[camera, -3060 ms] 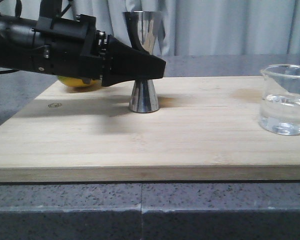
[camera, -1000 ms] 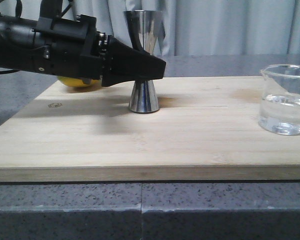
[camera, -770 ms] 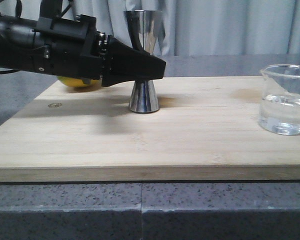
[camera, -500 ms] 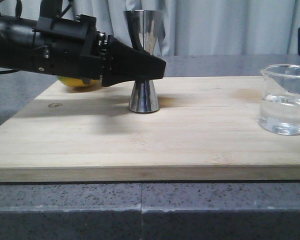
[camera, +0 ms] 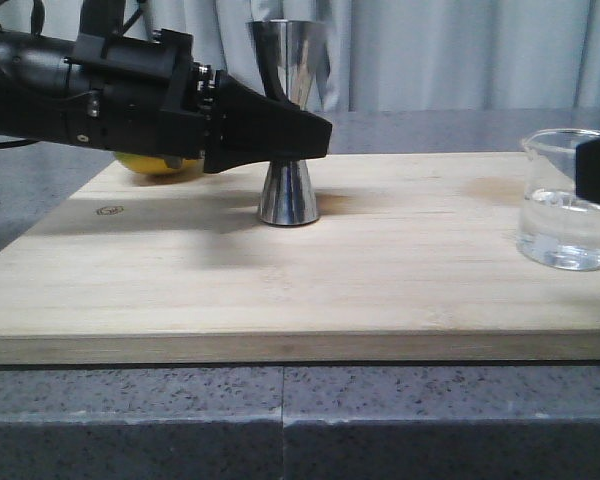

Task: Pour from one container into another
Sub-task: 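Reach the right gripper to the glass beaker and grasp it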

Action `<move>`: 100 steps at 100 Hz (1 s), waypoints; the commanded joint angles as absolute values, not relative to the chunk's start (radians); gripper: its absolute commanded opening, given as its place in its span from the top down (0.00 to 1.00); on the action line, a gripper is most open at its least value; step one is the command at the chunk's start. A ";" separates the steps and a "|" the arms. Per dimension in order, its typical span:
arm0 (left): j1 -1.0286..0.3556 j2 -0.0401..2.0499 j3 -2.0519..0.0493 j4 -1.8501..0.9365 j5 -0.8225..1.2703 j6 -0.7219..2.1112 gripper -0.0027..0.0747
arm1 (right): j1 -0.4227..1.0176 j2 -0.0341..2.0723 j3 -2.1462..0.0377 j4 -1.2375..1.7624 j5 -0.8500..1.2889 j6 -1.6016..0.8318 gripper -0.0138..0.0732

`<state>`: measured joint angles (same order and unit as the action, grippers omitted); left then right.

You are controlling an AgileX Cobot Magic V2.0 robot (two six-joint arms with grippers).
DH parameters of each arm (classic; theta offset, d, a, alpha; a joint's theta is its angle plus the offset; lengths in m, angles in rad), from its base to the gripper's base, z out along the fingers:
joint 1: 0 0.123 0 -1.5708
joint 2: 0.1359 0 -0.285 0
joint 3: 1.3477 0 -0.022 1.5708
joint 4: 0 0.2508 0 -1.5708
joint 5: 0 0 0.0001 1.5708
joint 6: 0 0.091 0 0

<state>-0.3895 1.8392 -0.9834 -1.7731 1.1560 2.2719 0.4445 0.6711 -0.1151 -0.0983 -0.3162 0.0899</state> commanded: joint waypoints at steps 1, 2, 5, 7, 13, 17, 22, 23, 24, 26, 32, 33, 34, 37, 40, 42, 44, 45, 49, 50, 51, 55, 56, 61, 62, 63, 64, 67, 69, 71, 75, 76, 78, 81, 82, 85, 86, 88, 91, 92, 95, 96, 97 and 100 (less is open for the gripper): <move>-0.396 1.795 -1.009 -1.850 1.251 2.261 0.86 | 0.448 0.737 -0.138 -0.109 -0.446 0.090 0.09; -0.396 1.795 -1.009 -1.850 1.251 2.261 0.86 | 0.448 0.746 -0.138 -0.109 -0.456 0.090 0.09; -0.396 1.795 -1.009 -1.850 1.251 2.261 0.86 | 0.448 0.766 -0.138 -0.109 -0.474 0.090 0.09; -0.396 1.795 -1.009 -1.850 1.251 2.261 0.86 | 0.448 0.780 -0.138 -0.109 -0.488 0.090 0.09; -0.396 1.795 -1.009 -1.850 1.251 2.261 0.86 | 0.448 0.820 -0.138 -0.109 -0.528 0.090 0.09; -0.396 1.795 -1.009 -1.850 1.251 2.261 0.86 | 0.448 0.849 -0.138 -0.109 -0.550 0.090 0.09; -0.396 1.795 -1.009 -1.850 1.251 2.261 0.86 | 0.444 0.883 -0.138 -0.104 -0.583 0.090 0.09; -0.396 1.795 -1.009 -1.850 1.251 2.261 0.86 | 0.444 0.893 -0.138 -0.104 -0.593 0.090 0.09; -0.396 1.795 -1.009 -1.850 1.251 2.261 0.86 | 0.444 0.898 -0.138 -0.104 -0.598 0.090 0.09; -0.396 1.795 -1.009 -1.850 1.251 2.261 0.86 | 0.444 0.912 -0.138 -0.102 -0.614 0.090 0.09; -0.396 1.795 -1.009 -1.850 1.251 2.261 0.86 | 0.443 0.947 -0.138 -0.092 -0.665 0.090 0.09; -0.396 1.795 -1.009 -1.850 1.251 2.261 0.86 | 0.443 0.957 -0.138 -0.090 -0.671 0.090 0.09; -0.396 1.795 -1.009 -1.850 1.251 2.261 0.86 | 0.443 0.961 -0.138 -0.087 -0.682 0.090 0.09; -0.396 1.795 -1.009 -1.850 1.251 2.261 0.86 | 0.443 0.983 -0.138 -0.085 -0.701 0.090 0.09; -0.396 1.795 -1.009 -1.850 1.251 2.261 0.86 | 0.443 1.000 -0.138 -0.077 -0.721 0.090 0.09; -0.396 1.795 -1.009 -1.850 1.251 2.261 0.86 | 0.443 1.012 -0.138 -0.075 -0.735 0.090 0.09; -0.396 1.795 -1.009 -1.850 1.251 2.261 0.86 | 0.443 1.024 -0.138 -0.073 -0.748 0.090 0.09; -0.396 1.795 -1.009 -1.850 1.251 2.261 0.86 | 0.443 1.028 -0.138 -0.071 -0.752 0.090 0.09; -0.396 1.795 -1.009 -1.850 1.251 2.261 0.86 | 0.443 1.049 -0.138 -0.069 -0.774 0.090 0.09; -0.396 1.795 -1.009 -1.850 1.251 2.261 0.86 | 0.443 1.052 -0.140 -0.069 -0.776 0.090 0.09; -0.396 1.795 -1.009 -1.850 1.251 2.261 0.86 | 0.443 1.055 -0.141 -0.069 -0.780 0.090 0.09; -0.396 1.795 -1.009 -1.850 1.251 2.261 0.86 | 0.443 1.071 -0.141 -0.069 -0.790 0.090 0.09; -0.396 1.795 -1.009 -1.850 1.251 2.261 0.86 | 0.443 1.076 -0.141 -0.069 -0.792 0.090 0.09; -0.396 1.795 -1.009 -1.850 1.251 2.261 0.86 | 0.443 1.090 -0.141 -0.066 -0.800 0.090 0.11; -0.396 1.795 -1.009 -1.850 1.251 2.261 0.86 | 0.443 1.091 -0.141 -0.066 -0.804 0.090 0.12; -0.396 1.795 -1.009 -1.850 1.251 2.261 0.86 | 0.443 1.095 -0.141 -0.066 -0.805 0.090 0.12; -0.396 1.795 -1.009 -1.850 1.251 2.261 0.86 | 0.443 1.096 -0.141 -0.066 -0.807 0.090 0.13; -0.396 1.795 -1.009 -1.850 1.251 2.261 0.86 | 0.443 1.101 -0.141 -0.066 -0.812 0.090 0.16; -0.396 1.795 -1.009 -1.850 1.251 2.261 0.86 | 0.443 1.104 -0.141 -0.066 -0.816 0.090 0.18; -0.396 1.795 -1.009 -1.850 1.251 2.261 0.86 | 0.443 1.108 -0.142 -0.066 -0.816 0.090 0.19; -0.396 1.795 -1.009 -1.850 1.251 2.261 0.86 | 0.443 1.108 -0.142 -0.065 -0.819 0.090 0.23; -0.396 1.795 -1.009 -1.850 1.251 2.261 0.86 | 0.443 1.108 -0.142 -0.065 -0.819 0.089 0.25; -0.396 1.795 -1.009 -1.850 1.251 2.261 0.86 | 0.443 1.108 -0.142 -0.065 -0.819 0.089 0.26; -0.396 1.795 -1.009 -1.850 1.251 2.261 0.86 | 0.443 1.108 -0.142 -0.065 -0.819 0.089 0.29; -0.396 1.795 -1.009 -1.850 1.251 2.261 0.86 | 0.443 1.108 -0.142 -0.065 -0.819 0.089 0.30; -0.396 1.795 -1.009 -1.850 1.251 2.261 0.86 | 0.443 1.108 -0.142 -0.065 -0.817 0.089 0.32; -0.396 1.795 -1.009 -1.850 1.251 2.261 0.86 | 0.443 1.108 -0.142 -0.065 -0.817 0.089 0.32; -0.396 1.795 -1.009 -1.850 1.251 2.261 0.86 | 0.443 1.108 -0.142 -0.065 -0.814 0.089 0.34; -0.396 1.795 -1.009 -1.850 1.251 2.261 0.86 | 0.443 1.108 -0.142 -0.065 -0.812 0.089 0.35; -0.396 1.795 -1.009 -1.850 1.251 2.261 0.86 | 0.443 1.108 -0.142 -0.065 -0.813 0.089 0.35; -0.396 1.795 -1.009 -1.850 1.251 2.261 0.86 | 0.443 1.110 -0.142 -0.065 -0.810 0.089 0.37; -0.396 1.795 -1.009 -1.850 1.251 2.261 0.86 | 0.443 1.110 -0.142 -0.065 -0.810 0.089 0.38; -0.396 1.795 -1.009 -1.850 1.251 2.261 0.86 | 0.443 1.110 -0.142 -0.065 -0.810 0.089 0.38; -0.396 1.795 -1.009 -1.850 1.251 2.261 0.86 | 0.443 1.112 -0.142 -0.065 -0.810 0.089 0.40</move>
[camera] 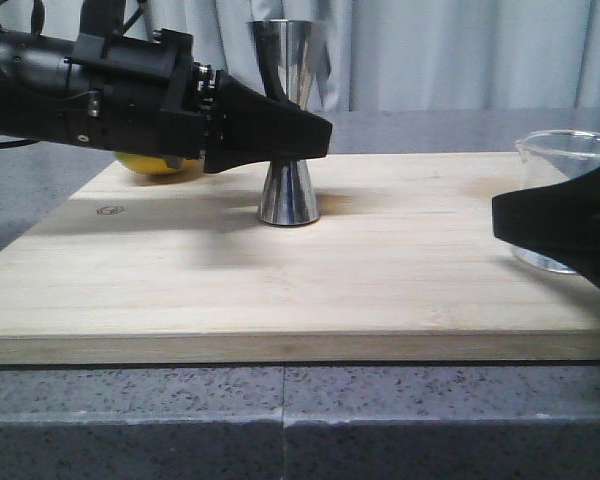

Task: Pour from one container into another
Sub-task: 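Reach the right gripper to the glass beaker and grasp it, then lift the glass beaker with the right gripper over the jigger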

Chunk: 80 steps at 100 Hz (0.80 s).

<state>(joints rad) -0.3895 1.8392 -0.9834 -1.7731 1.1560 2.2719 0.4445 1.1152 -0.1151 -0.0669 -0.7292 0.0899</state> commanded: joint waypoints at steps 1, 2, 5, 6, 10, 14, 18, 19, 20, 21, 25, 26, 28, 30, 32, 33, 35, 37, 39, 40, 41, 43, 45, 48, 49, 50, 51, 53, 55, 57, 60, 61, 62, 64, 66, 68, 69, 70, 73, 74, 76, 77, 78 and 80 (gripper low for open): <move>-0.396 1.795 -1.009 -1.850 1.251 2.261 0.86 | 0.443 1.114 -0.142 -0.065 -0.810 0.089 0.40; -0.396 1.795 -1.009 -1.850 1.251 2.261 0.86 | 0.443 1.114 -0.142 -0.065 -0.810 0.089 0.41; -0.396 1.795 -1.009 -1.850 1.251 2.261 0.86 | 0.443 1.116 -0.142 -0.065 -0.810 0.089 0.43; -0.396 1.795 -1.009 -1.850 1.251 2.261 0.86 | 0.443 1.119 -0.142 -0.065 -0.810 0.089 0.43; -0.396 1.795 -1.009 -1.850 1.251 2.261 0.86 | 0.443 1.121 -0.142 -0.065 -0.810 0.089 0.46; -0.396 1.795 -1.009 -1.850 1.251 2.261 0.86 | 0.443 1.126 -0.142 -0.065 -0.810 0.089 0.48; -0.396 1.795 -1.009 -1.850 1.251 2.261 0.86 | 0.443 1.128 -0.142 -0.064 -0.810 0.089 0.50; -0.396 1.795 -1.009 -1.850 1.251 2.261 0.86 | 0.443 1.128 -0.142 -0.064 -0.810 0.089 0.50; -0.396 1.795 -1.009 -1.850 1.251 2.261 0.86 | 0.443 1.130 -0.142 -0.064 -0.810 0.089 0.50; -0.396 1.795 -1.009 -1.850 1.251 2.261 0.86 | 0.443 1.130 -0.142 -0.062 -0.812 0.089 0.50; -0.396 1.795 -1.009 -1.850 1.251 2.261 0.86 | 0.443 1.131 -0.142 -0.056 -0.818 0.089 0.50; -0.396 1.795 -1.009 -1.850 1.251 2.261 0.86 | 0.443 1.131 -0.142 -0.056 -0.819 0.089 0.50; -0.396 1.795 -1.009 -1.850 1.251 2.261 0.86 | 0.443 1.131 -0.142 -0.051 -0.823 0.089 0.50; -0.396 1.795 -1.009 -1.850 1.251 2.261 0.86 | 0.443 1.131 -0.143 -0.046 -0.823 0.089 0.50; -0.396 1.795 -1.009 -1.850 1.251 2.261 0.86 | 0.443 1.131 -0.147 -0.040 -0.825 0.089 0.50; -0.396 1.795 -1.009 -1.850 1.251 2.261 0.86 | 0.443 1.131 -0.149 -0.038 -0.825 0.089 0.50; -0.396 1.795 -1.009 -1.850 1.251 2.261 0.86 | 0.443 1.131 -0.154 -0.032 -0.822 0.089 0.50; -0.396 1.795 -1.009 -1.850 1.251 2.261 0.86 | 0.443 1.131 -0.157 -0.026 -0.822 0.087 0.50; -0.396 1.795 -1.009 -1.850 1.251 2.261 0.86 | 0.443 1.131 -0.164 -0.024 -0.818 0.087 0.50; -0.396 1.795 -1.009 -1.850 1.251 2.261 0.86 | 0.443 1.131 -0.169 -0.024 -0.816 0.087 0.50; -0.396 1.795 -1.009 -1.850 1.251 2.261 0.86 | 0.443 1.131 -0.172 -0.024 -0.814 0.087 0.50; -0.396 1.795 -1.009 -1.850 1.251 2.261 0.86 | 0.443 1.131 -0.181 -0.024 -0.809 0.084 0.50; -0.396 1.795 -1.009 -1.850 1.251 2.261 0.86 | 0.443 1.131 -0.190 -0.024 -0.802 0.084 0.50; -0.396 1.795 -1.009 -1.850 1.251 2.261 0.86 | 0.443 1.131 -0.203 -0.024 -0.793 0.077 0.50; -0.396 1.795 -1.009 -1.850 1.251 2.261 0.86 | 0.443 1.131 -0.210 -0.024 -0.787 0.075 0.50; -0.396 1.795 -1.009 -1.850 1.251 2.261 0.86 | 0.443 1.131 -0.213 -0.024 -0.784 0.070 0.50; -0.396 1.795 -1.009 -1.850 1.251 2.261 0.86 | 0.443 1.131 -0.217 -0.024 -0.778 0.069 0.50; -0.396 1.795 -1.009 -1.850 1.251 2.261 0.86 | 0.443 1.131 -0.227 -0.024 -0.766 0.062 0.50; -0.396 1.795 -1.009 -1.850 1.251 2.261 0.86 | 0.443 1.131 -0.239 -0.024 -0.755 0.062 0.50; -0.396 1.795 -1.009 -1.850 1.251 2.261 0.86 | 0.443 1.131 -0.253 -0.024 -0.737 0.062 0.50; -0.396 1.795 -1.009 -1.850 1.251 2.261 0.86 | 0.443 1.131 -0.272 -0.024 -0.698 0.062 0.50; -0.396 1.795 -1.009 -1.850 1.251 2.261 0.86 | 0.443 1.131 -0.282 -0.024 -0.690 0.062 0.50; -0.396 1.795 -1.009 -1.850 1.251 2.261 0.86 | 0.443 1.131 -0.287 -0.027 -0.682 0.062 0.50; -0.396 1.795 -1.009 -1.850 1.251 2.261 0.86 | 0.443 1.131 -0.301 -0.026 -0.659 0.062 0.50; -0.396 1.795 -1.009 -1.850 1.251 2.261 0.86 | 0.443 1.131 -0.316 -0.026 -0.638 0.062 0.50; -0.396 1.795 -1.009 -1.850 1.251 2.261 0.86 | 0.443 1.131 -0.332 -0.028 -0.617 0.062 0.50; -0.396 1.795 -1.009 -1.850 1.251 2.261 0.86 | 0.443 1.131 -0.337 -0.031 -0.610 0.062 0.50; -0.396 1.795 -1.009 -1.850 1.251 2.261 0.86 | 0.443 1.131 -0.347 -0.032 -0.596 0.062 0.50; -0.396 1.795 -1.009 -1.850 1.251 2.261 0.86 | 0.443 1.131 -0.368 -0.042 -0.570 0.062 0.50; -0.396 1.795 -1.009 -1.850 1.251 2.261 0.86 | 0.443 1.131 -0.374 -0.047 -0.557 0.062 0.50; -0.396 1.795 -1.009 -1.850 1.251 2.261 0.86 | 0.443 1.131 -0.389 -0.054 -0.544 0.062 0.50; -0.396 1.795 -1.009 -1.850 1.251 2.261 0.86 | 0.443 1.131 -0.400 -0.056 -0.530 0.062 0.50; -0.396 1.795 -1.009 -1.850 1.251 2.261 0.86 | 0.443 1.131 -0.406 -0.059 -0.522 0.062 0.50; -0.396 1.795 -1.009 -1.850 1.251 2.261 0.86 | 0.443 1.131 -0.424 -0.064 -0.497 0.062 0.50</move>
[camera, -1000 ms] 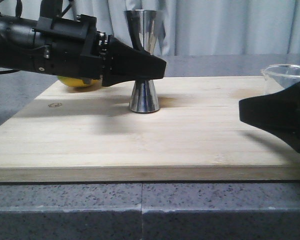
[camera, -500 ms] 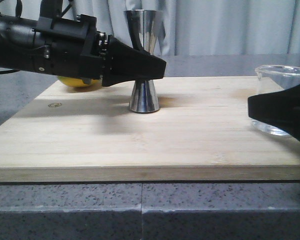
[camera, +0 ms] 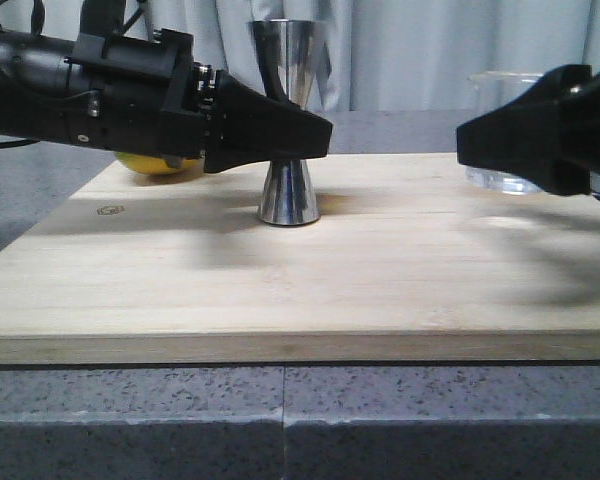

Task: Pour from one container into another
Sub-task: 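Lift the glass beaker with the right gripper over the jigger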

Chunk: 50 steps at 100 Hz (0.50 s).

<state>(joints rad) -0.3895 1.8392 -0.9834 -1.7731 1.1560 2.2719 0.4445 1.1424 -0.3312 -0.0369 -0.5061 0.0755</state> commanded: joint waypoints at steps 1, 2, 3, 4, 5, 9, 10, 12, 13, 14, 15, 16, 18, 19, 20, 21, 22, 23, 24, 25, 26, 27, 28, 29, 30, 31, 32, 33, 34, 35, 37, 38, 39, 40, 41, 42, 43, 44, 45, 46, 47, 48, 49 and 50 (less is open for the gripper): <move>-0.396 1.795 -1.009 -1.850 1.251 2.261 0.86 | 0.443 1.131 -0.430 -0.070 -0.479 0.062 0.50; -0.396 1.795 -1.009 -1.850 1.251 2.261 0.86 | 0.443 1.131 -0.442 -0.073 -0.469 0.062 0.50; -0.396 1.795 -1.009 -1.850 1.251 2.261 0.86 | 0.443 1.131 -0.449 -0.078 -0.459 0.062 0.50; -0.396 1.795 -1.009 -1.850 1.251 2.261 0.86 | 0.443 1.131 -0.461 -0.080 -0.439 0.062 0.50; -0.396 1.795 -1.009 -1.850 1.251 2.261 0.86 | 0.443 1.131 -0.467 -0.085 -0.429 0.062 0.50; -0.396 1.795 -1.009 -1.850 1.251 2.261 0.86 | 0.443 1.131 -0.505 -0.099 -0.366 0.062 0.50; -0.396 1.795 -1.009 -1.850 1.251 2.261 0.86 | 0.443 1.131 -0.511 -0.106 -0.356 0.062 0.50; -0.396 1.795 -1.009 -1.850 1.251 2.261 0.86 | 0.443 1.131 -0.530 -0.117 -0.323 0.062 0.50; -0.396 1.795 -1.009 -1.850 1.251 2.261 0.86 | 0.443 1.131 -0.536 -0.121 -0.303 0.062 0.50; -0.396 1.795 -1.009 -1.850 1.251 2.261 0.86 | 0.443 1.131 -0.548 -0.124 -0.294 0.062 0.50; -0.396 1.795 -1.009 -1.850 1.251 2.261 0.86 | 0.443 1.131 -0.554 -0.128 -0.277 0.062 0.50; -0.396 1.795 -1.009 -1.850 1.251 2.261 0.86 | 0.443 1.131 -0.566 -0.129 -0.268 0.062 0.50; -0.396 1.795 -1.009 -1.850 1.251 2.261 0.86 | 0.443 1.131 -0.582 -0.133 -0.247 0.062 0.50; -0.396 1.795 -1.009 -1.850 1.251 2.261 0.86 | 0.443 1.131 -0.587 -0.135 -0.240 0.062 0.50; -0.396 1.795 -1.009 -1.850 1.251 2.261 0.86 | 0.443 1.131 -0.593 -0.139 -0.229 0.062 0.50; -0.396 1.795 -1.009 -1.850 1.251 2.261 0.86 | 0.443 1.131 -0.603 -0.141 -0.223 0.062 0.50; -0.396 1.795 -1.009 -1.850 1.251 2.261 0.86 | 0.443 1.131 -0.608 -0.146 -0.217 0.062 0.50; -0.396 1.795 -1.009 -1.850 1.251 2.261 0.86 | 0.443 1.131 -0.618 -0.148 -0.206 0.062 0.50; -0.396 1.795 -1.009 -1.850 1.251 2.261 0.86 | 0.443 1.131 -0.623 -0.154 -0.202 0.062 0.50; -0.396 1.795 -1.009 -1.850 1.251 2.261 0.86 | 0.443 1.131 -0.632 -0.156 -0.192 0.062 0.50; -0.396 1.795 -1.009 -1.850 1.251 2.261 0.86 | 0.443 1.131 -0.637 -0.160 -0.187 0.062 0.50; -0.396 1.795 -1.009 -1.850 1.251 2.261 0.86 | 0.443 1.131 -0.642 -0.162 -0.177 0.062 0.50; -0.396 1.795 -1.009 -1.850 1.251 2.261 0.86 | 0.443 1.131 -0.651 -0.164 -0.172 0.062 0.50; -0.396 1.795 -1.009 -1.850 1.251 2.261 0.86 | 0.443 1.131 -0.655 -0.168 -0.167 0.062 0.50; -0.396 1.795 -1.009 -1.850 1.251 2.261 0.86 | 0.443 1.131 -0.664 -0.170 -0.158 0.062 0.50; -0.396 1.795 -1.009 -1.850 1.251 2.261 0.86 | 0.443 1.131 -0.668 -0.175 -0.154 0.062 0.50; -0.396 1.795 -1.009 -1.850 1.251 2.261 0.86 | 0.443 1.131 -0.677 -0.178 -0.145 0.062 0.50; -0.396 1.795 -1.009 -1.850 1.251 2.261 0.86 | 0.443 1.131 -0.680 -0.183 -0.141 0.062 0.50; -0.396 1.795 -1.009 -1.850 1.251 2.261 0.86 | 0.443 1.131 -0.684 -0.186 -0.133 0.062 0.50; -0.396 1.795 -1.009 -1.850 1.251 2.261 0.86 | 0.445 1.131 -0.692 -0.189 -0.128 0.062 0.50; -0.396 1.795 -1.009 -1.850 1.251 2.261 0.86 | 0.445 1.131 -0.703 -0.199 -0.114 0.062 0.50; -0.396 1.795 -1.009 -1.850 1.251 2.261 0.86 | 0.445 1.131 -0.707 -0.204 -0.110 0.062 0.50; -0.396 1.795 -1.009 -1.850 1.251 2.261 0.86 | 0.447 1.131 -0.714 -0.207 -0.100 0.062 0.50; -0.396 1.795 -1.009 -1.850 1.251 2.261 0.86 | 0.446 1.131 -0.717 -0.210 -0.095 0.062 0.50; -0.396 1.795 -1.009 -1.850 1.251 2.261 0.86 | 0.446 1.131 -0.721 -0.212 -0.087 0.062 0.50; -0.396 1.795 -1.009 -1.850 1.251 2.261 0.86 | 0.446 1.131 -0.728 -0.214 -0.082 0.062 0.50; -0.396 1.795 -1.009 -1.850 1.251 2.261 0.86 | 0.449 1.131 -0.731 -0.216 -0.077 0.062 0.50; -0.396 1.795 -1.009 -1.850 1.251 2.261 0.86 | 0.449 1.131 -0.738 -0.217 -0.067 0.062 0.50; -0.396 1.795 -1.009 -1.850 1.251 2.261 0.86 | 0.451 1.132 -0.742 -0.221 -0.062 0.062 0.50; -0.396 1.795 -1.009 -1.850 1.251 2.261 0.86 | 0.452 1.132 -0.749 -0.224 -0.051 0.062 0.50; -0.396 1.795 -1.009 -1.850 1.251 2.261 0.86 | 0.453 1.132 -0.752 -0.229 -0.045 0.062 0.50; -0.396 1.795 -1.009 -1.850 1.251 2.261 0.86 | 0.456 1.132 -0.756 -0.231 -0.035 0.062 0.50; -0.396 1.795 -1.009 -1.850 1.251 2.261 0.86 | 0.456 1.132 -0.763 -0.234 -0.029 0.062 0.50; -0.396 1.795 -1.009 -1.850 1.251 2.261 0.86 | 0.459 1.132 -0.767 -0.236 -0.023 0.062 0.50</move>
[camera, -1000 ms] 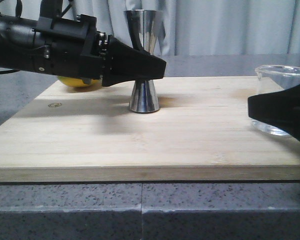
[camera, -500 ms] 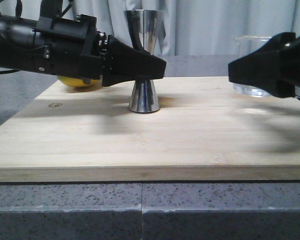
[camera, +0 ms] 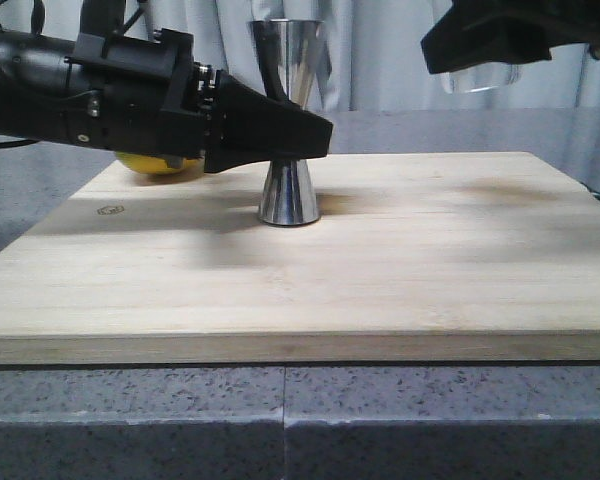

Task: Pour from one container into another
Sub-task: 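Lift the glass beaker with the right gripper over the jigger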

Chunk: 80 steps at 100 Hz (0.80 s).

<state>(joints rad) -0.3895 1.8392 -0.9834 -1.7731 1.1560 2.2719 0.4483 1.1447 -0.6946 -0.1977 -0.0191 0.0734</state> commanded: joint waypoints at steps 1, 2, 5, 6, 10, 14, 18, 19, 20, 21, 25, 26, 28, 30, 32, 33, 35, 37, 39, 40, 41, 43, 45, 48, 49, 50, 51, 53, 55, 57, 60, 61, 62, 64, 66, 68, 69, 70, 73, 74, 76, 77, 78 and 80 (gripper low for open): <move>-0.396 1.795 -1.009 -1.850 1.251 2.261 0.86 | 0.458 1.132 -0.774 -0.239 -0.011 0.062 0.50; -0.396 1.795 -1.009 -1.850 1.251 2.261 0.86 | 0.462 1.132 -0.778 -0.242 -0.005 0.062 0.50; -0.396 1.795 -1.009 -1.850 1.251 2.261 0.86 | 0.467 1.132 -0.792 -0.247 0.023 0.062 0.50; -0.396 1.795 -1.009 -1.850 1.251 2.261 0.86 | 0.470 1.132 -0.799 -0.249 0.027 0.062 0.50; -0.396 1.795 -1.009 -1.850 1.251 2.261 0.86 | 0.482 1.132 -0.819 -0.260 0.054 0.062 0.50; -0.396 1.795 -1.009 -1.850 1.251 2.261 0.86 | 0.495 1.132 -0.833 -0.264 0.075 0.062 0.50; -0.396 1.795 -1.009 -1.850 1.251 2.261 0.86 | 0.508 1.132 -0.851 -0.281 0.099 0.062 0.50; -0.396 1.795 -1.009 -1.850 1.251 2.261 0.86 | 0.514 1.132 -0.853 -0.284 0.108 0.062 0.50; -0.396 1.795 -1.009 -1.850 1.251 2.261 0.86 | 0.517 1.132 -0.858 -0.287 0.112 0.062 0.50; -0.396 1.795 -1.009 -1.850 1.251 2.261 0.86 | 0.522 1.132 -0.861 -0.292 0.115 0.062 0.50; -0.396 1.795 -1.009 -1.850 1.251 2.261 0.86 | 0.534 1.136 -0.877 -0.299 0.136 0.062 0.50; -0.396 1.795 -1.009 -1.850 1.251 2.261 0.86 | 0.539 1.136 -0.880 -0.299 0.141 0.062 0.50; -0.396 1.795 -1.009 -1.850 1.251 2.261 0.86 | 0.546 1.138 -0.887 -0.302 0.145 0.062 0.50; -0.396 1.795 -1.009 -1.850 1.251 2.261 0.86 | 0.551 1.141 -0.893 -0.308 0.149 0.062 0.50; -0.396 1.795 -1.009 -1.850 1.251 2.261 0.86 | 0.555 1.143 -0.901 -0.312 0.157 0.062 0.50; -0.396 1.795 -1.009 -1.850 1.251 2.261 0.86 | 0.559 1.143 -0.903 -0.313 0.163 0.062 0.50; -0.396 1.795 -1.009 -1.850 1.251 2.261 0.86 | 0.561 1.147 -0.912 -0.315 0.170 0.062 0.50; -0.396 1.795 -1.009 -1.850 1.251 2.261 0.86 | 0.566 1.151 -0.920 -0.321 0.181 0.062 0.50; -0.396 1.795 -1.009 -1.850 1.251 2.261 0.86 | 0.568 1.157 -0.928 -0.326 0.194 0.062 0.50; -0.396 1.795 -1.009 -1.850 1.251 2.261 0.86 | 0.572 1.157 -0.931 -0.328 0.202 0.062 0.50; -0.396 1.795 -1.009 -1.850 1.251 2.261 0.86 | 0.573 1.161 -0.937 -0.328 0.206 0.062 0.50; -0.396 1.795 -1.009 -1.850 1.251 2.261 0.86 | 0.578 1.166 -0.945 -0.336 0.219 0.062 0.50; -0.396 1.795 -1.009 -1.850 1.251 2.261 0.86 | 0.583 1.172 -0.954 -0.340 0.232 0.062 0.50; -0.396 1.795 -1.009 -1.850 1.251 2.261 0.86 | 0.588 1.183 -0.967 -0.346 0.249 0.060 0.50; -0.396 1.795 -1.009 -1.850 1.251 2.261 0.86 | 0.593 1.185 -0.970 -0.348 0.252 0.060 0.50; -0.396 1.795 -1.009 -1.850 1.251 2.261 0.86 | 0.595 1.188 -0.975 -0.351 0.259 0.060 0.50; -0.396 1.795 -1.009 -1.850 1.251 2.261 0.86 | 0.598 1.192 -0.978 -0.354 0.262 0.060 0.50; -0.396 1.795 -1.009 -1.850 1.251 2.261 0.86 | 0.600 1.196 -0.987 -0.359 0.269 0.060 0.50; -0.396 1.795 -1.009 -1.850 1.251 2.261 0.86 | 0.605 1.201 -0.993 -0.361 0.274 0.060 0.50; -0.396 1.795 -1.009 -1.850 1.251 2.261 0.86 | 0.611 1.204 -0.998 -0.365 0.274 0.058 0.50; -0.396 1.795 -1.009 -1.850 1.251 2.261 0.86 | 0.618 1.206 -1.002 -0.367 0.276 0.046 0.50; -0.396 1.795 -1.009 -1.850 1.251 2.261 0.86 | 0.621 1.208 -1.005 -0.367 0.276 0.045 0.50; -0.396 1.795 -1.009 -1.850 1.251 2.261 0.86 | 0.621 1.208 -1.008 -0.367 0.276 0.043 0.50; -0.396 1.795 -1.009 -1.850 1.251 2.261 0.86 | 0.626 1.209 -1.010 -0.369 0.278 0.044 0.50; -0.396 1.795 -1.009 -1.850 1.251 2.261 0.86 | 0.629 1.211 -1.013 -0.372 0.278 0.043 0.50; -0.396 1.795 -1.009 -1.850 1.251 2.261 0.86 | 0.634 1.213 -1.016 -0.377 0.280 0.043 0.50; -0.396 1.795 -1.009 -1.850 1.251 2.261 0.86 | 0.634 1.213 -1.018 -0.377 0.284 0.043 0.50; -0.396 1.795 -1.009 -1.850 1.251 2.261 0.86 | 0.636 1.213 -1.019 -0.382 0.286 0.043 0.50; -0.396 1.795 -1.009 -1.850 1.251 2.261 0.86 | 0.638 1.214 -1.027 -0.387 0.296 0.041 0.50; -0.396 1.795 -1.009 -1.850 1.251 2.261 0.86 | 0.638 1.217 -1.026 -0.389 0.299 0.041 0.50; -0.396 1.795 -1.009 -1.850 1.251 2.261 0.86 | 0.642 1.219 -1.032 -0.393 0.304 0.041 0.50; -0.396 1.795 -1.009 -1.850 1.251 2.261 0.86 | 0.642 1.219 -1.033 -0.395 0.306 0.038 0.50; -0.396 1.795 -1.009 -1.850 1.251 2.261 0.86 | 0.642 1.219 -1.037 -0.395 0.310 0.036 0.50; -0.396 1.795 -1.009 -1.850 1.251 2.261 0.86 | 0.643 1.224 -1.043 -0.397 0.319 0.034 0.50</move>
